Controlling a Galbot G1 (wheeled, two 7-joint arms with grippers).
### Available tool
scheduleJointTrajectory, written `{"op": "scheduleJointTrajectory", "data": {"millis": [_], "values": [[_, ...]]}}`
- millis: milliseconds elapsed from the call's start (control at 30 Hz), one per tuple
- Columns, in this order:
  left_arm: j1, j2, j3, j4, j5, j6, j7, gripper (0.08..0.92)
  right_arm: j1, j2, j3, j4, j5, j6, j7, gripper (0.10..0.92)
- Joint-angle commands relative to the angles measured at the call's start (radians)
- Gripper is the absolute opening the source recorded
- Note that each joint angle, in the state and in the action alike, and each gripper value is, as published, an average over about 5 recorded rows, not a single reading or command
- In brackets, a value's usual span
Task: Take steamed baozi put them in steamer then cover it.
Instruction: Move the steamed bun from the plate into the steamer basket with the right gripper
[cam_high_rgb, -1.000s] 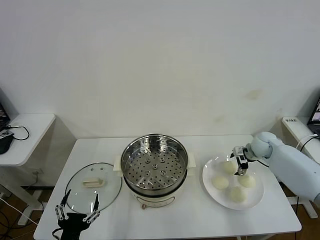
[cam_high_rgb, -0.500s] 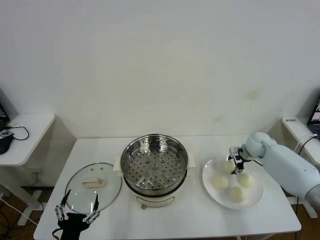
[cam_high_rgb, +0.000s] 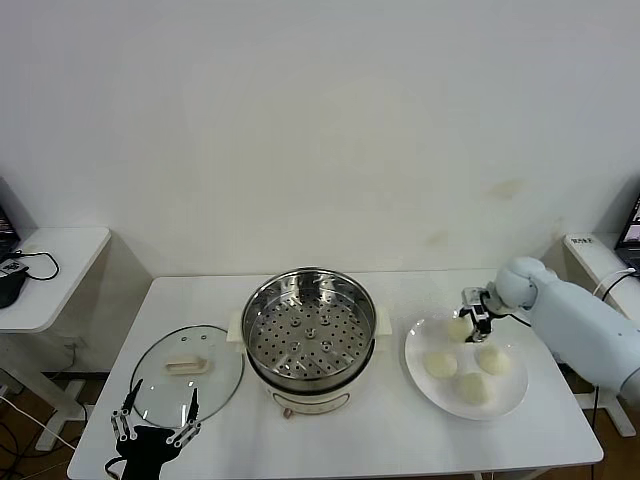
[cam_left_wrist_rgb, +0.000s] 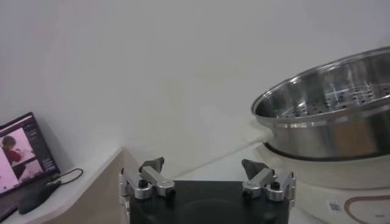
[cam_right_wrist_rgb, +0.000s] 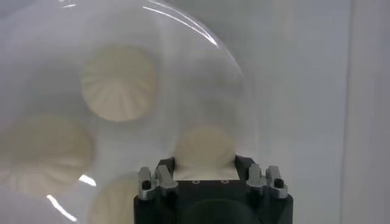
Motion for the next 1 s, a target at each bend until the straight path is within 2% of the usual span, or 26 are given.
{"op": "scheduleJointTrajectory", "data": {"millis": [33, 300, 467, 667, 867, 1000], "values": [[-0.002, 0.006, 0.004, 0.001, -0.002, -0.001, 0.0, 0.823, 0.147, -0.091, -0.067, 0.127, 0.126, -0.014, -0.019, 0.622], [-0.013, 0.024, 0.011, 0.004, -0.008, -0.001, 0.002, 0.823, 0.479, -0.097, -0.263, 0.263, 0.338, -0.051, -0.005, 0.628], [-0.026, 0.038, 0.009, 0.016, -0.023, -0.001, 0.003, 0.823, 0.661, 0.003, -0.402, 0.31, 0.449, -0.068, 0.025, 0.628], [-0.045, 0.046, 0.005, 0.024, -0.034, 0.001, 0.007, 0.823, 0.733, 0.158, -0.502, 0.354, 0.56, -0.071, 0.081, 0.628], [-0.064, 0.044, 0.003, 0.026, -0.034, 0.003, 0.01, 0.823, 0.727, 0.328, -0.584, 0.34, 0.596, -0.007, 0.136, 0.628], [-0.068, 0.04, -0.002, 0.023, -0.034, 0.003, 0.011, 0.823, 0.686, 0.426, -0.621, 0.299, 0.496, 0.075, 0.154, 0.628]]}}
